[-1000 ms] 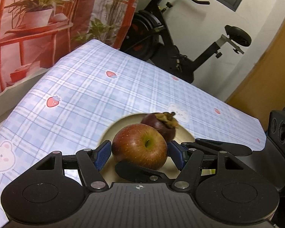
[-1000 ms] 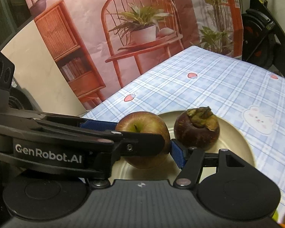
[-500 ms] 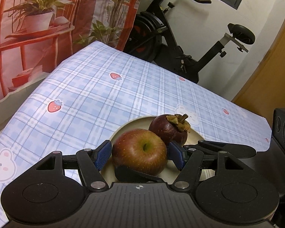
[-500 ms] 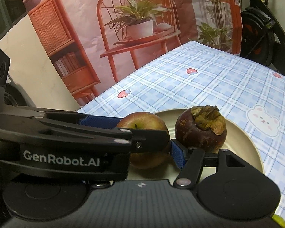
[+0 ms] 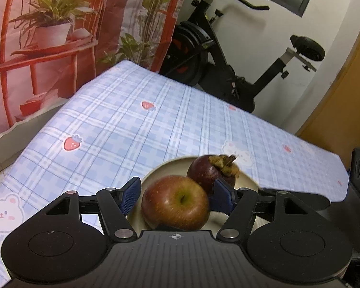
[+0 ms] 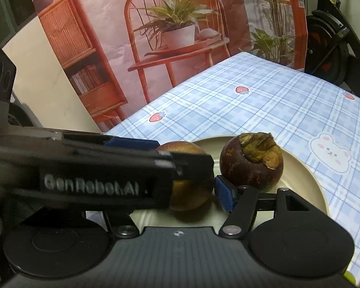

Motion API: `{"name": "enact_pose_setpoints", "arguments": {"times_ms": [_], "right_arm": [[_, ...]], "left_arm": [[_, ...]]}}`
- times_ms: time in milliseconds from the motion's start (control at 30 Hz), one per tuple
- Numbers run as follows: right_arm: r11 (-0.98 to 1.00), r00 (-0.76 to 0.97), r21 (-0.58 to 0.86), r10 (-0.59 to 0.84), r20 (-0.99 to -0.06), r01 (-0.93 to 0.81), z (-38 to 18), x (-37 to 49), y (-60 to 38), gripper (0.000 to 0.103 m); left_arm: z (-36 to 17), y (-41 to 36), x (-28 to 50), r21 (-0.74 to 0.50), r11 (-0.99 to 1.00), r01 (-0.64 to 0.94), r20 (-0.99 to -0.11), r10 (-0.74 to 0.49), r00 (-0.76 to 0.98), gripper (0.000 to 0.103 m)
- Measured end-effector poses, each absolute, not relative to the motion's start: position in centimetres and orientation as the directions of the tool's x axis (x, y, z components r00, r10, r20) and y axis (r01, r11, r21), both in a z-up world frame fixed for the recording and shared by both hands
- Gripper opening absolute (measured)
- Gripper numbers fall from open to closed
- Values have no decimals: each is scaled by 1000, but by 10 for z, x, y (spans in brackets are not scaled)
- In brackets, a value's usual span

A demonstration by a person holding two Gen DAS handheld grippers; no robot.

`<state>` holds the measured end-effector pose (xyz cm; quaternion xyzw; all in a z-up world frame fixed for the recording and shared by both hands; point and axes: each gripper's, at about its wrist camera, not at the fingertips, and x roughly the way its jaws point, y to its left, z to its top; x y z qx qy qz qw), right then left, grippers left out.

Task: Organize fruits
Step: 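Open the left gripper to release the apple on the plate, then move the left gripper back toward the yellow lemon among the fruits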

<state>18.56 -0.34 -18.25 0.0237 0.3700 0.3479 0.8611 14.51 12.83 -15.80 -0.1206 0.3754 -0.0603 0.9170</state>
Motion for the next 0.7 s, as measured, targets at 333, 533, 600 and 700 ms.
{"name": "enact_pose_setpoints", "arguments": {"times_ms": [333, 533, 600, 700], "right_arm": [[747, 524, 331, 649, -553, -576, -156, 156, -54, 66], [802, 649, 307, 595, -474, -512, -142, 126, -108, 67], [822, 691, 316, 569, -446, -474, -139, 116, -127, 67], [854, 753, 316, 515, -410, -413, -138, 101, -154, 67]], "left_arm": [[-125, 106, 124, -250, 965, 80, -616, -222, 756, 70], [-116, 80, 115, -239, 958, 156, -592, -271, 759, 71], [-116, 71, 113, -236, 955, 177, -589, -286, 755, 71], [-118, 56, 109, -229, 950, 211, -592, -308, 745, 72]]}}
